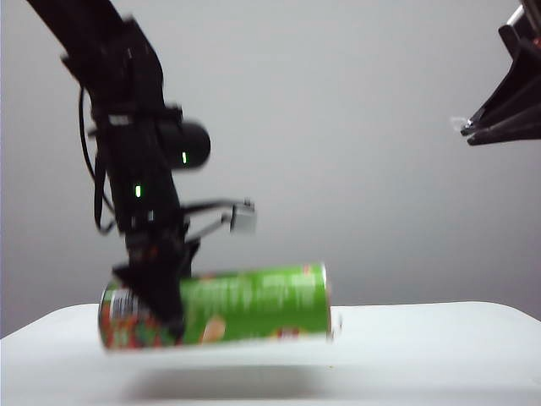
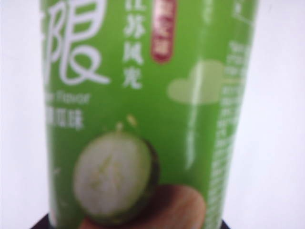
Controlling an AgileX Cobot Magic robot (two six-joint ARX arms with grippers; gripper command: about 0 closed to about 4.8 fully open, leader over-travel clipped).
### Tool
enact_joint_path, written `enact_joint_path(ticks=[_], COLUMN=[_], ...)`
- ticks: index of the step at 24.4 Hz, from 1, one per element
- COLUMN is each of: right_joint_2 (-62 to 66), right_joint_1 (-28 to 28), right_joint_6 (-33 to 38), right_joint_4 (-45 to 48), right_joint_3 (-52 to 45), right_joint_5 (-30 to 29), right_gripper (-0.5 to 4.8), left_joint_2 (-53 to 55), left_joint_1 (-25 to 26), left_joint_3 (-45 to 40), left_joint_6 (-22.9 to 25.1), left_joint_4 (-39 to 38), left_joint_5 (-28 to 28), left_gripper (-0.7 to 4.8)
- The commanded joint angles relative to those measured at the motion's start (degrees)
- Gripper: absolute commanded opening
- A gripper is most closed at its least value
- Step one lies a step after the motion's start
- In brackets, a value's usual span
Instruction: Pick up the green tub of chips from the desk, pull out the transparent container with the chips inside partially, and then place the chips back on the desk.
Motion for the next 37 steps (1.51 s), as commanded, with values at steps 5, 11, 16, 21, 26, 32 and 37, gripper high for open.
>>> enact_joint_path(ticks=[5,11,16,21,26,32,37], right_joint_2=[4.90,8.48,8.57,9.14,9.77,9.84,11.26], right_joint_1=[0.02,1.73,5.25,8.44,8.76,8.79,8.79], right_joint_6=[2.16,6.62,12.15,15.28,15.45,14.51,14.36], right_joint_4=[2.14,5.88,11.96,16.68,15.91,15.76,15.82], right_joint_3=[0.09,0.20,0.22,0.46,0.28,0.13,0.13], right_joint_5=[-11.30,-18.64,-19.04,-18.18,-18.23,-17.05,-16.72], right_gripper=[0.60,0.91,0.91,0.90,0.90,0.90,0.90], left_joint_2=[-11.63,-14.40,-13.97,-13.92,-13.92,-13.92,-13.92], left_joint_1=[-0.17,-0.26,-2.12,-3.87,-4.17,-4.63,-4.63], left_joint_3=[0.22,0.20,0.20,0.20,0.22,0.22,0.22], left_joint_6=[0.02,-0.22,-0.20,-0.17,-0.92,-1.49,-3.28], left_joint_4=[-0.66,-0.72,-0.55,-0.50,-0.33,-0.42,-0.44], left_joint_5=[4.81,8.24,8.37,8.00,6.62,7.08,7.04], left_gripper=[2.78,2.78,2.78,2.78,2.78,2.78,2.77])
